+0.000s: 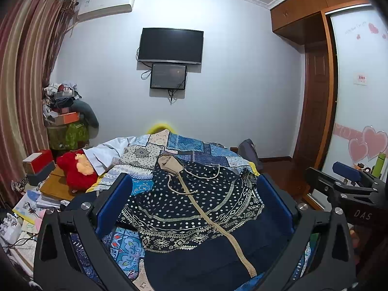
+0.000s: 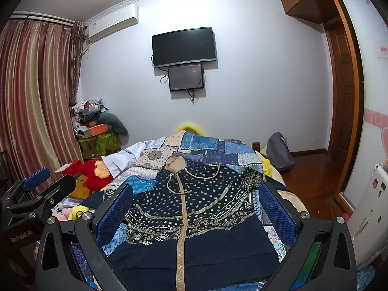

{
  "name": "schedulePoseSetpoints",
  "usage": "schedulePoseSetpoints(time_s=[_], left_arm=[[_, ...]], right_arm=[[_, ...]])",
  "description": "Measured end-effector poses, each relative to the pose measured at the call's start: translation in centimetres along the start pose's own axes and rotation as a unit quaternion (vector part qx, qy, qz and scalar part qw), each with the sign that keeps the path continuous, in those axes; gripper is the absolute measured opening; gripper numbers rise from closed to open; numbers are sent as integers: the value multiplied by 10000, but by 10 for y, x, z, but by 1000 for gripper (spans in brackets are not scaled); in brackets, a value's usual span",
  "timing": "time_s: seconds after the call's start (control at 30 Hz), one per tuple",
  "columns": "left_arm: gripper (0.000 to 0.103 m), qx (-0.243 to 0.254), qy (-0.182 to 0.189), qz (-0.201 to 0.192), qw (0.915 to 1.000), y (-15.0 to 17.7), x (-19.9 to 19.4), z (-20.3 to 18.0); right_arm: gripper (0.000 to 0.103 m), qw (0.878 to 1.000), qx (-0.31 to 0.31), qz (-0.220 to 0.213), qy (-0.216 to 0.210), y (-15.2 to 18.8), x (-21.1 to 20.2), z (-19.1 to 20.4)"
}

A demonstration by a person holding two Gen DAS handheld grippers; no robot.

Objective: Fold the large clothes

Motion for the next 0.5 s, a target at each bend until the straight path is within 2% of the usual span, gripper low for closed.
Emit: schedulePoseSetpoints(time_s=[0.5], left_arm=[[103, -42, -28, 19, 10000, -1, 0, 2]], right_arm=[[103, 10000, 7, 21, -3, 1, 0, 0]])
Point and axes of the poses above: each gripper's, at about its wrist camera, not at the fingertips, and x roughly the way its jaws point, z to its left, y to its underside, the point moved 6 cm from there along x, roughly the way its jaws point, and after that the axes turned 10 degrees about -z, right-handed, at the moved point
